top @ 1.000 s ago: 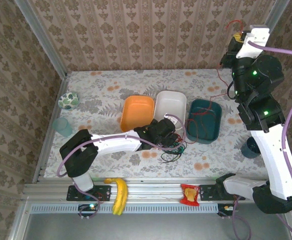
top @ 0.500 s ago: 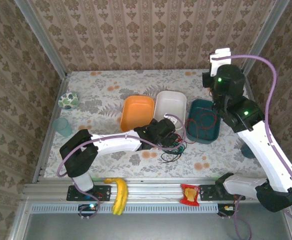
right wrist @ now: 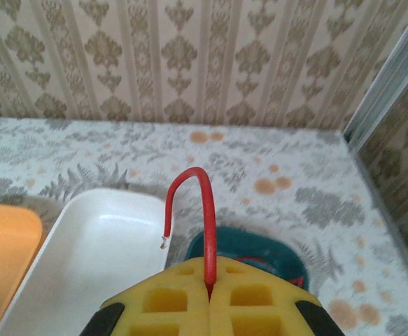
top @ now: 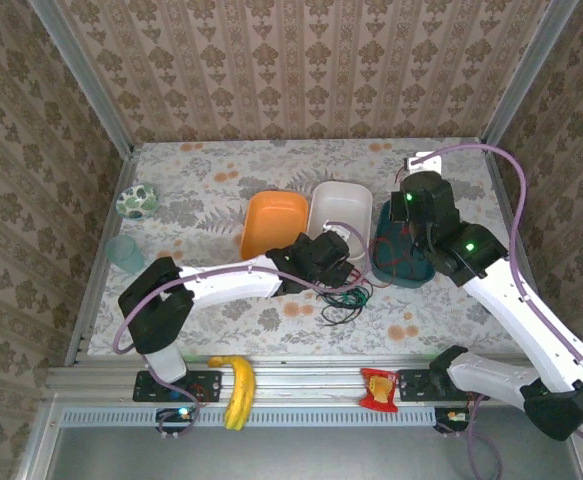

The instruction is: Untangle the cables

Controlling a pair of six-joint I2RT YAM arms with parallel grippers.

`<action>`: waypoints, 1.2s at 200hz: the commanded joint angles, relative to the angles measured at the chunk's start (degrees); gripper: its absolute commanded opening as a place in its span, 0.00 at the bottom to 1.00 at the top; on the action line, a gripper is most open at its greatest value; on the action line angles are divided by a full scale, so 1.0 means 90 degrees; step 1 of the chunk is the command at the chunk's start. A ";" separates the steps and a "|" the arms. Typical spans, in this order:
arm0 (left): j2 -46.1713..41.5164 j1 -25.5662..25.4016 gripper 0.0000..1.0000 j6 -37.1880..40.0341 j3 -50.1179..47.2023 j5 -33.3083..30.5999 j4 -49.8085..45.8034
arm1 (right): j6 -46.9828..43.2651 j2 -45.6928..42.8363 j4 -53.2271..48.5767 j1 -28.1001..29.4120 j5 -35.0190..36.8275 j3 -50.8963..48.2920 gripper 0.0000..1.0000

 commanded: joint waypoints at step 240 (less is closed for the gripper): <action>-0.0205 0.0166 0.98 -0.0456 -0.0064 -0.0219 -0.0193 | 0.2281 0.3232 0.1465 -0.2942 -0.3414 -0.1608 0.00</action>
